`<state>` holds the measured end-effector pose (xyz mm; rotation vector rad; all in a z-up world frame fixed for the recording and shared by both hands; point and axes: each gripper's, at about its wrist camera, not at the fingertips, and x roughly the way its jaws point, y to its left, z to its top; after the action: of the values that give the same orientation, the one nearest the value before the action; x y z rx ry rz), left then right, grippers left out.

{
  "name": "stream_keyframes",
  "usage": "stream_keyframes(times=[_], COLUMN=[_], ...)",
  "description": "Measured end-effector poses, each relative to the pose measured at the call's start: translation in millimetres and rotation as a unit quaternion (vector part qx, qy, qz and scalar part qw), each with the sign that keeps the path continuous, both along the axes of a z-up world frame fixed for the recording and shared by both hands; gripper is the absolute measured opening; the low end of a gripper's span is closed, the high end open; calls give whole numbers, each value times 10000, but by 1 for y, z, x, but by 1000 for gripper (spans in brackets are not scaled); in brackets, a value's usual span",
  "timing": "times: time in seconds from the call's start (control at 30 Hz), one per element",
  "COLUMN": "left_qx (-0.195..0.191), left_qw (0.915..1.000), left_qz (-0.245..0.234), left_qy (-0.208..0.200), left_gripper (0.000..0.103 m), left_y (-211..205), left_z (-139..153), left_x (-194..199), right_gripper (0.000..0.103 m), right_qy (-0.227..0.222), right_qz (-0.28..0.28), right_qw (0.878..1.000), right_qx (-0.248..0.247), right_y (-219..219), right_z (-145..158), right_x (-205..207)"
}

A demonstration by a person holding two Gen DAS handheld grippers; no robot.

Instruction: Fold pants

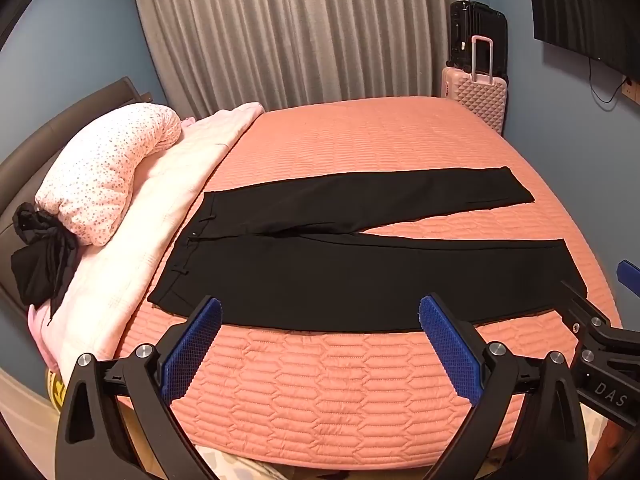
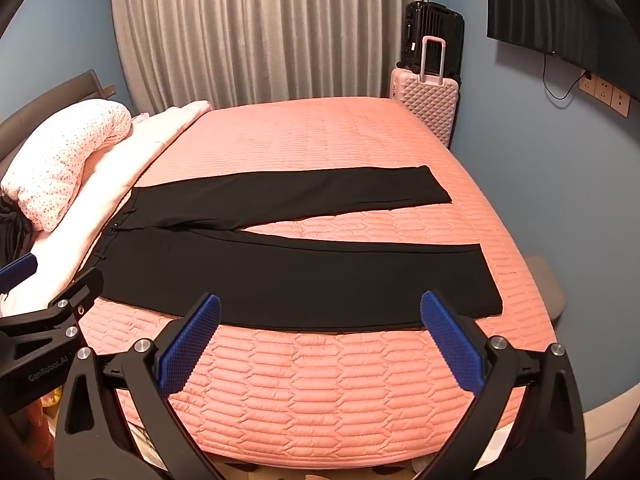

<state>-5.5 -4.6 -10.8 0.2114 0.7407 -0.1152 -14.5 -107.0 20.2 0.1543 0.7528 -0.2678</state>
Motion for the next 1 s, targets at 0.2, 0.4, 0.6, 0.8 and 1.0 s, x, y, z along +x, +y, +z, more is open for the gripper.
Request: stream_keyframes(times=[0.2,0.4,0.6,0.8,1.0], left_qx=[-10,-40,-1,2,-14], left_qw=[10000,9999,10000,10000,10000], left_qz=[9,-35,-54,-51,-30], left_qy=[32,102,73,58,77], left_gripper=[98,98,98,98,98], left_y=[0,0,-2,-2,1], left_z=[-1,-2,0,2,5], left_x=[0,1,0,0,2], right_gripper=[98,98,98,98,98], right_qy=[-48,-63,-87,-78,-76], right_qz=[40,84,126,55,14], right_qw=[10000,9998,9998,9999,10000], right_qx=[57,139,152,48,41], right_y=[-1,-4,-3,-1,-1], right_z=[-1,-2,0,1,0], right_x=[-1,-2,-2,-2,-3])
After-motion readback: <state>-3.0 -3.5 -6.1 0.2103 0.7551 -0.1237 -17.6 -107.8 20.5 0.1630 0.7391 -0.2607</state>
